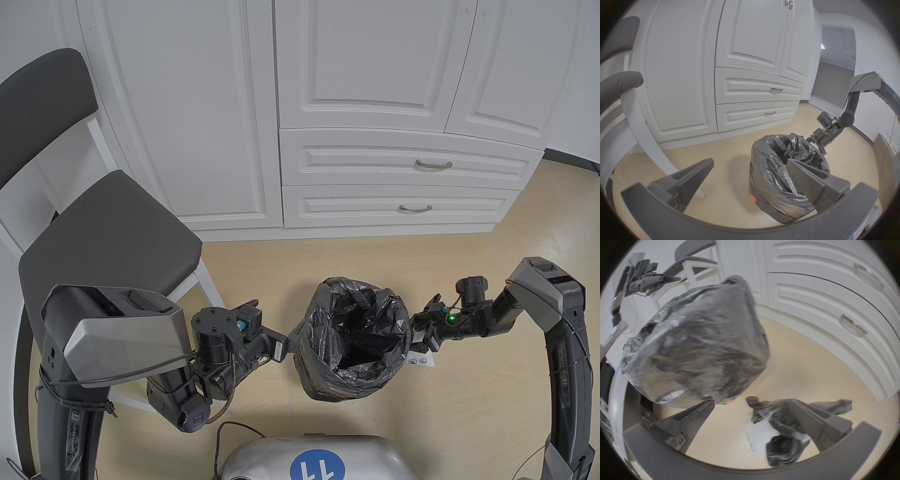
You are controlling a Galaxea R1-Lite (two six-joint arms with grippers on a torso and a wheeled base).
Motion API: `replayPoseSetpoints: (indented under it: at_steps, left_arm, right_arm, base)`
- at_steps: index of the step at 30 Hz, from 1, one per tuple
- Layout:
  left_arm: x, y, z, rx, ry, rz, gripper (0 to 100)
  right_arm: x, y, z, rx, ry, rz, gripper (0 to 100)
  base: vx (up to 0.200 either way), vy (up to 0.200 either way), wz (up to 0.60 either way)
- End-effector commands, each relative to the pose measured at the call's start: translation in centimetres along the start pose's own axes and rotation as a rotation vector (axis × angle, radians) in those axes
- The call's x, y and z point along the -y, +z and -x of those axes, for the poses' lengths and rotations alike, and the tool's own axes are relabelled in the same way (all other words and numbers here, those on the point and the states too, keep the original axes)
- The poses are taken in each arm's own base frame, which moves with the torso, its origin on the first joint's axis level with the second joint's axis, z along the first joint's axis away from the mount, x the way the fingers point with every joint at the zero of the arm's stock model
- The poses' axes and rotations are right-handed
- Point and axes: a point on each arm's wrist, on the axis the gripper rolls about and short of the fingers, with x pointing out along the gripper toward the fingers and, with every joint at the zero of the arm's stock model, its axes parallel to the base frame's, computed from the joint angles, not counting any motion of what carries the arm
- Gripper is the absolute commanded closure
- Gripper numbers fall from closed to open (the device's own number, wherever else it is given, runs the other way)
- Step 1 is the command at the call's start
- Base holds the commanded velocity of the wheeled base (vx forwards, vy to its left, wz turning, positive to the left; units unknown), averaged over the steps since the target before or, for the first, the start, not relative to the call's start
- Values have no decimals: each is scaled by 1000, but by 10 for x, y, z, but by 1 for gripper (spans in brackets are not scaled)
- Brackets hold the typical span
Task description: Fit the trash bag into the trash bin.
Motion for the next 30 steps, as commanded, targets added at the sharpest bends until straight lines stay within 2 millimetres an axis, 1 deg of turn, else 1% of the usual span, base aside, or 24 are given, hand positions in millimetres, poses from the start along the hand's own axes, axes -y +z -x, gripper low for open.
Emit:
replayPoseSetpoints:
  at_steps: [1, 5, 9, 12, 15, 20, 23, 26, 30]
  left_arm:
    - [0, -2, 0, -6, 1, -2, 0]
    - [1, -2, 0, -6, 0, -2, 0]
    - [1, -3, 1, -10, -2, -4, 0]
    - [1, -3, 1, -12, -1, -6, 0]
    - [1, -3, 1, -13, -1, -6, 0]
    - [1, -5, 2, -21, -1, -8, 0]
    - [1, -5, 2, -19, -1, -9, 0]
    - [1, -4, 2, -18, -3, -9, 0]
    - [1, -4, 2, -16, -2, -9, 0]
  right_arm:
    - [-22, 13, 9, -13, 51, 33, 0]
    - [-31, 17, 15, -19, 75, 43, 0]
    - [-43, 20, 10, -21, 110, 53, 0]
    - [-44, 21, 11, -21, 112, 54, 0]
    - [-48, 23, 18, -11, 132, 49, 0]
    - [-68, 36, 33, -5, 184, 67, 0]
    - [-75, 42, 38, 13, 213, 71, 0]
    - [-78, 44, 39, 22, 226, 72, 0]
    - [-77, 40, 34, 19, 230, 60, 0]
  base:
    - [0, 0, 0]
    - [0, 0, 0]
    - [0, 0, 0]
    - [0, 0, 0]
    - [0, 0, 0]
    - [0, 0, 0]
    - [0, 0, 0]
    - [0, 0, 0]
    - [0, 0, 0]
